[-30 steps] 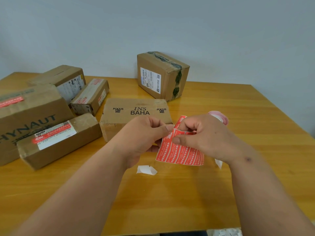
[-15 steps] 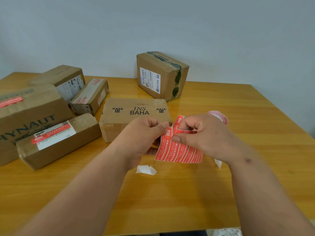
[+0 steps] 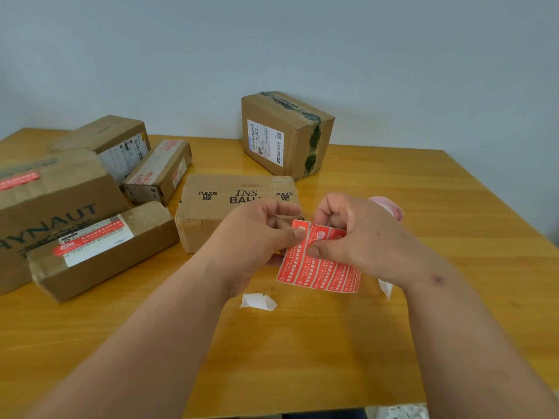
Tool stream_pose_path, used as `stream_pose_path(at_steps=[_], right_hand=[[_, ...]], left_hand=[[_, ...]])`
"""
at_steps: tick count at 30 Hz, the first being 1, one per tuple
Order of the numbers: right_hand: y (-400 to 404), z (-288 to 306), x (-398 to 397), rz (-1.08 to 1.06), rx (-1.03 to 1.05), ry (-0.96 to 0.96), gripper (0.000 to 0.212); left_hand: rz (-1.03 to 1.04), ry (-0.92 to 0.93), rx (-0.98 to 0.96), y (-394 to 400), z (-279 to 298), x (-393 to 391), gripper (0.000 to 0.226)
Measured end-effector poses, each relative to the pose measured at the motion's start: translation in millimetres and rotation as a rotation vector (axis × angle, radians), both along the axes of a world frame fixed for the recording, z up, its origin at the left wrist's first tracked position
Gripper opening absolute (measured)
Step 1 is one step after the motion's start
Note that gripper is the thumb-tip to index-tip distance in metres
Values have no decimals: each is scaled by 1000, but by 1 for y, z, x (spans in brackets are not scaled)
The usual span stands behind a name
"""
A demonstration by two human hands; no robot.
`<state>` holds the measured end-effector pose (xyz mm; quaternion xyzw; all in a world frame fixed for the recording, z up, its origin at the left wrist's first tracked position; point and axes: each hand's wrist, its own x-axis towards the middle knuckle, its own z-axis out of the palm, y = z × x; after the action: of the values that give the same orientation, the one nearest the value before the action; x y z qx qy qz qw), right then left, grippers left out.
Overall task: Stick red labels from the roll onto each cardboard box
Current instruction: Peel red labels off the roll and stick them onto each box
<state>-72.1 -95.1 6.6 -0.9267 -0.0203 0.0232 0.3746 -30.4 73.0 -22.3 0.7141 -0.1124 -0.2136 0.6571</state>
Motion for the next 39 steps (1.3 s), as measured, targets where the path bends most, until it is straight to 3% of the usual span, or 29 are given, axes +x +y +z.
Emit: stream_pose_path(at_steps=[14, 19, 27, 39], right_hand=[[1, -1, -1, -19, -39, -84, 31], [-2, -1, -1, -24, -38, -77, 31], [-3, -1, -2, -3, -21, 16, 54], [-6, -6, 1, -13, 4, -25, 42]], left_hand=[[106, 35, -65, -3, -10, 3, 33], [25, 42, -4, 3, -5, 1, 49], [69, -16, 2, -1, -6, 0, 56], [150, -13, -51, -5, -11, -1, 55]])
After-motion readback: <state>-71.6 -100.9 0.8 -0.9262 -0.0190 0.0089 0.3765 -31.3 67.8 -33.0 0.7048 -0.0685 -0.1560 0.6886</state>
